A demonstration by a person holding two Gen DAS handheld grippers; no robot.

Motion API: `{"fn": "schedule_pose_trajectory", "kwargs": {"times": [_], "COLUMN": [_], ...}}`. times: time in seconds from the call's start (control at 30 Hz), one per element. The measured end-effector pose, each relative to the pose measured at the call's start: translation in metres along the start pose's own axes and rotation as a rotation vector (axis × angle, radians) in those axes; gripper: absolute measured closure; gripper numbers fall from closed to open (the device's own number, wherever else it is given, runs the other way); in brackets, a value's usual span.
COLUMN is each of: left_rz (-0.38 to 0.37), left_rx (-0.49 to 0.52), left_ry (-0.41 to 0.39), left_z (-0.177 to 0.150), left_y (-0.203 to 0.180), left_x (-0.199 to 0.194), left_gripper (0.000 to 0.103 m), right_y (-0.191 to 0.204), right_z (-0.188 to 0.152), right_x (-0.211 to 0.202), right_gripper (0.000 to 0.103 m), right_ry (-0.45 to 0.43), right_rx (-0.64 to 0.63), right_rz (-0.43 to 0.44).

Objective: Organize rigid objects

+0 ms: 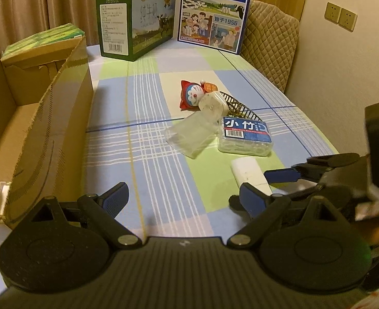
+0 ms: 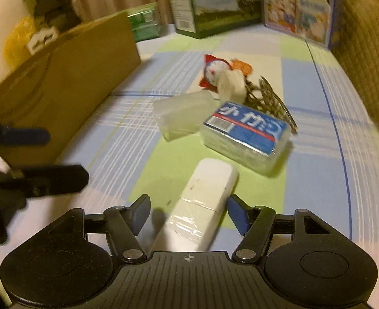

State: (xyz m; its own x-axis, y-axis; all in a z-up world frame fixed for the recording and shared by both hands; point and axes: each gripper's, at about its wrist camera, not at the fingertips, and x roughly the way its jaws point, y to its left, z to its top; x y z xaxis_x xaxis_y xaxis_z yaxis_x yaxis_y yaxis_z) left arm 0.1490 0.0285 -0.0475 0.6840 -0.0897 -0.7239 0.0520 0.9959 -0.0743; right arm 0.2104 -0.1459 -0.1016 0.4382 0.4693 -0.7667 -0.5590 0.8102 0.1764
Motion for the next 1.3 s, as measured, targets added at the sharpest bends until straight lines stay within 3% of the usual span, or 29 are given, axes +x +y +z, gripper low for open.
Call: {"fn": "schedule_pose_trajectory", "kwargs": {"times": [0.1,0.17,0.23,0.43,0.67,0.8,1.07,1.3], "left_rz": [0.007,0.006,0.002,-0.011,-0.016,-0.022,-0.027,-0.024], "left_rx": [0.002,-0.001,-0.003,0.002,-0.002,0.01,0.015,-0.004], "left_ry": [-0.005,-0.006,-0.002,0.006,0.011,0.014,0.015,0.01], "left_z": [0.002,0.001,0.001,0.002,0.004,0.004,0.005,0.003], "left_y": [0.002,0.004,0.003,0.0,-0.001,-0.005,-0.007,-0.002], "left_x": [-0.002,-0.002,-0.001,0.004,0.011,0.013,0.017,0.019], "left_gripper": [0.012,0.012,0.012,0.012,0.012,0.012,0.012,0.012], "right_y": [0.013,0.01,0.006,-0.011,-0.06,-0.08,-0.092,-0.054], "right_z": [-0.006,-0.008,-0.009,-0.011,-0.008,0.006,0.027,0.007], "right_x": [0.004,0.003,0.001,-0.008,-0.023,-0.019,0.01,-0.004], "right_gripper": [0.042,0.059,0.065,0.066,0.066,0.066,0.066,0.066], "right_ry": [-0.007,-0.012,-0.011,0.007,0.002,-0.031,-0.022,0.008], "right_rx": [-0.101,-0.095,-0.081,-0.014,0.095,0.097,-0.03,-0.164], "right_rz": [-0.053,-0.064,-0.065,-0.146,-0.268,-0.282,-0.213,0.001]}}
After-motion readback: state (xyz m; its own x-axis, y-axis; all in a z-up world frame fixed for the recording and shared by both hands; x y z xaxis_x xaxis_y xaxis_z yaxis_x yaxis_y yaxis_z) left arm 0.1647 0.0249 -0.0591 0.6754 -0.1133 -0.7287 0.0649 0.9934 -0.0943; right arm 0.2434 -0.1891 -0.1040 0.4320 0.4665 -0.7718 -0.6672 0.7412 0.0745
